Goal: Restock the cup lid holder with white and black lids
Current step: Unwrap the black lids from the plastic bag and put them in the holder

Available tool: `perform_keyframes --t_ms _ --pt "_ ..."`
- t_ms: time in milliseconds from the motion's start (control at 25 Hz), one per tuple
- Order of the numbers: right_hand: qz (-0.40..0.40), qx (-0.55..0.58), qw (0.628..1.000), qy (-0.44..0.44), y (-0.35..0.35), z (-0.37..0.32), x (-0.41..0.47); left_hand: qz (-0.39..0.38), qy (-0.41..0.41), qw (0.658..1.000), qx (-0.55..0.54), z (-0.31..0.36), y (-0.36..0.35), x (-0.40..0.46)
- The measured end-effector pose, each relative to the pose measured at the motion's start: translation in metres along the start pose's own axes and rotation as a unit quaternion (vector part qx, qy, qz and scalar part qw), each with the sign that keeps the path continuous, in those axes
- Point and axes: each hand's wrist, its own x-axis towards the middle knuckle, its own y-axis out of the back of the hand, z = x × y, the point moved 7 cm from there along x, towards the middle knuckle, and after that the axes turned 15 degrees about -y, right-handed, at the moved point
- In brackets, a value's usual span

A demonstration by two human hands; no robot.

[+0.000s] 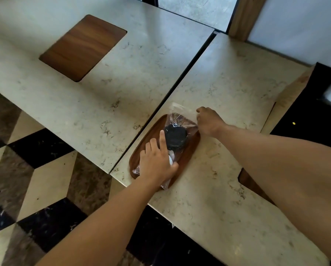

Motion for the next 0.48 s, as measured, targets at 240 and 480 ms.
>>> perform_keyframes --t_ms 240,480 --pt "0.006 0.060 0.998 -0.014 -0.002 0.018 0.000 -0.011 -0.018 1.000 -0.016 0.000 0.002 0.001" --pt "0.021 0.106 0.993 -0.047 0.008 0.044 -0.020 -0.015 -0.086 0.996 -0.012 0.008 0.010 -0.003"
